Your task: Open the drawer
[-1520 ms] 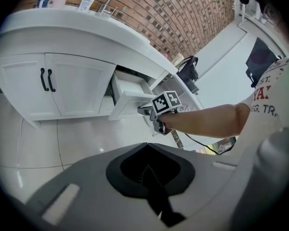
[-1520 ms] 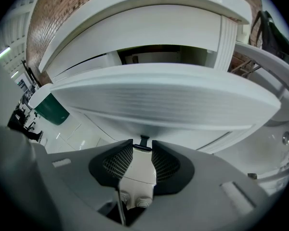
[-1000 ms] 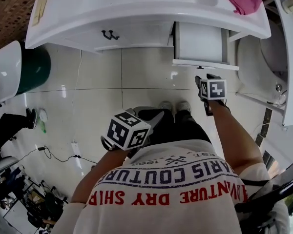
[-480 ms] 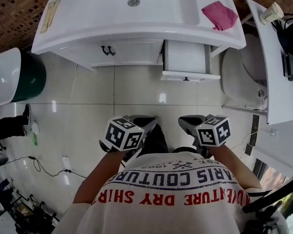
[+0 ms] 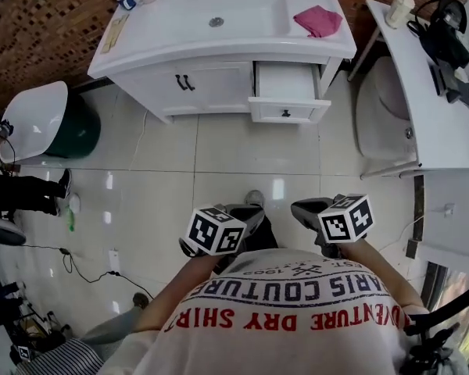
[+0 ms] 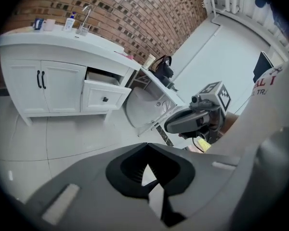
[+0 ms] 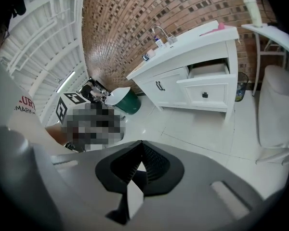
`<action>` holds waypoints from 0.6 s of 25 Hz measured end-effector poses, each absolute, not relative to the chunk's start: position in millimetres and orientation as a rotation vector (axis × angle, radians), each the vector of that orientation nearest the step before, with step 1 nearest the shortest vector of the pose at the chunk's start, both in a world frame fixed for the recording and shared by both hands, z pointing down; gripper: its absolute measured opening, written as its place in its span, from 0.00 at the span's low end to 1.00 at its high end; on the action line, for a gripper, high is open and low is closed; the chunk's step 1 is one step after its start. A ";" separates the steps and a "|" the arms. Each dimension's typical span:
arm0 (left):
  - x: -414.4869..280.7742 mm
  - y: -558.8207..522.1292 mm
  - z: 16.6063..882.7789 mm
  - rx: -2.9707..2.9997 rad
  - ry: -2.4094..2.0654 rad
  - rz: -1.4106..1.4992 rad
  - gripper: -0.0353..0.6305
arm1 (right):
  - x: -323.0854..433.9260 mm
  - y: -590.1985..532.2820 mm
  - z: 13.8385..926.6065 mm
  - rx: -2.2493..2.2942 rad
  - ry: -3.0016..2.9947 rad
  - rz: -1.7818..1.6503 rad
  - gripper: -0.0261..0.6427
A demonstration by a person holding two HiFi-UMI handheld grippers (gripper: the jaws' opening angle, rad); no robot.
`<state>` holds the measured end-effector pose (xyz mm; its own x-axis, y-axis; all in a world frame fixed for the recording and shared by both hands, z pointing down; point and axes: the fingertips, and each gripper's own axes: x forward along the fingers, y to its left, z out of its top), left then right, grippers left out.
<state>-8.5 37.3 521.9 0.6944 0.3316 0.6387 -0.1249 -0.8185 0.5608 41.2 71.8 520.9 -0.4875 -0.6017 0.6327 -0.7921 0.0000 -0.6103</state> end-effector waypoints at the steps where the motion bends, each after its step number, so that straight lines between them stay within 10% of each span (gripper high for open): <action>1: -16.2 59.6 519.7 2.337 0.144 1.038 0.05 | 34.3 92.8 517.5 1.460 -2.088 1.462 0.05; 15: -52.3 157.7 462.9 2.554 0.095 1.051 0.05 | -3.8 202.1 435.1 1.574 -2.187 1.196 0.05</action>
